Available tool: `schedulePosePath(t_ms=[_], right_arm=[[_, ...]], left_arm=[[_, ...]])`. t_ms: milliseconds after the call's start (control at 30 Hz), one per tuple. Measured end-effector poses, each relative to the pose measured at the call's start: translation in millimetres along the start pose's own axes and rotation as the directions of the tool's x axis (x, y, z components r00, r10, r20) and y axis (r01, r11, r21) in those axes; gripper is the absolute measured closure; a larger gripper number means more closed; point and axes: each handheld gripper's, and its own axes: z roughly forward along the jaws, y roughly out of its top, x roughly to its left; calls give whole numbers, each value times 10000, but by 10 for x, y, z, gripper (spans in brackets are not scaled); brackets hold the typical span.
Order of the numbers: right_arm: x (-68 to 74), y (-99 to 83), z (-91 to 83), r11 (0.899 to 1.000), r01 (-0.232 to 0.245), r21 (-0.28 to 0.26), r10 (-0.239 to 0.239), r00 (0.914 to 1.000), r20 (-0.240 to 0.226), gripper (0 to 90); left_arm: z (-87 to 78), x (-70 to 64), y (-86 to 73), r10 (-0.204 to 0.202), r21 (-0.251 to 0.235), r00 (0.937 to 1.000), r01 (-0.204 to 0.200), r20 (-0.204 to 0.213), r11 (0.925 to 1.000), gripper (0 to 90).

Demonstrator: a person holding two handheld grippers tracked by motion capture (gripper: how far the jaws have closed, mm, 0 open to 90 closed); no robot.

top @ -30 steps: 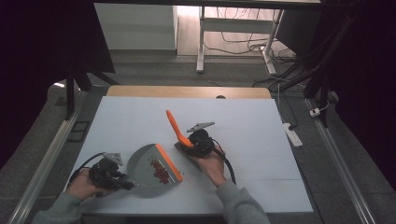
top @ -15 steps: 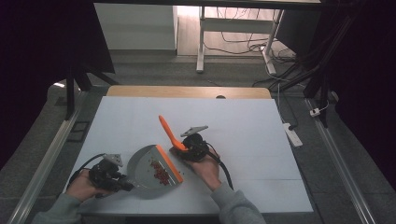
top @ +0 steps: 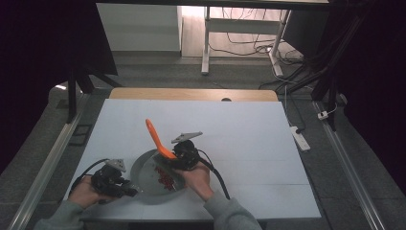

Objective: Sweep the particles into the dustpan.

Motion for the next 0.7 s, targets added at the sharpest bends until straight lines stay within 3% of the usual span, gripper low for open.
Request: schedulePosePath(t_ms=[67, 133, 200, 333, 433, 567, 633, 700], right_arm=[[-42, 25, -67, 9999, 0, -116, 2, 9998, 212, 707], [-110, 40, -140, 9995, 286, -136, -274, 9964, 797, 708], [-198, 21, -185, 9988, 483, -4, -477, 9873, 1512, 708], [-360, -97, -170, 9982, 394, 453, -486, 9733, 2241, 708], [-328, -162, -115, 9995, 101, 314, -160, 9809, 1937, 709], [-156, -173, 8, 10000, 90, 24, -93, 9884, 1515, 709], [-61, -175, 52, 9994, -173, -312, 208, 9932, 1150, 709], [15, -139, 63, 9965, -629, -552, 642, 9977, 234, 709]], left_arm=[[14, 0, -6, 2, 57, 10000, -2, -11, 10000, 618], [20, -5, -5, 6, 66, 10000, -6, -17, 10000, 618], [13, -18, -2, -17, 32, 10000, 17, -41, 10000, 617], [-11, -44, 15, -5, 35, 9999, 5, -138, 10000, 618], [-21, -64, 30, -12, 31, 9998, 13, -218, 10000, 617], [-12, -67, 21, -29, 60, 9997, 31, -237, 10000, 617], [-5, -64, 14, -29, 69, 9997, 31, -226, 10000, 617], [-1, -60, 11, -34, 75, 9998, 35, -198, 10000, 617]])
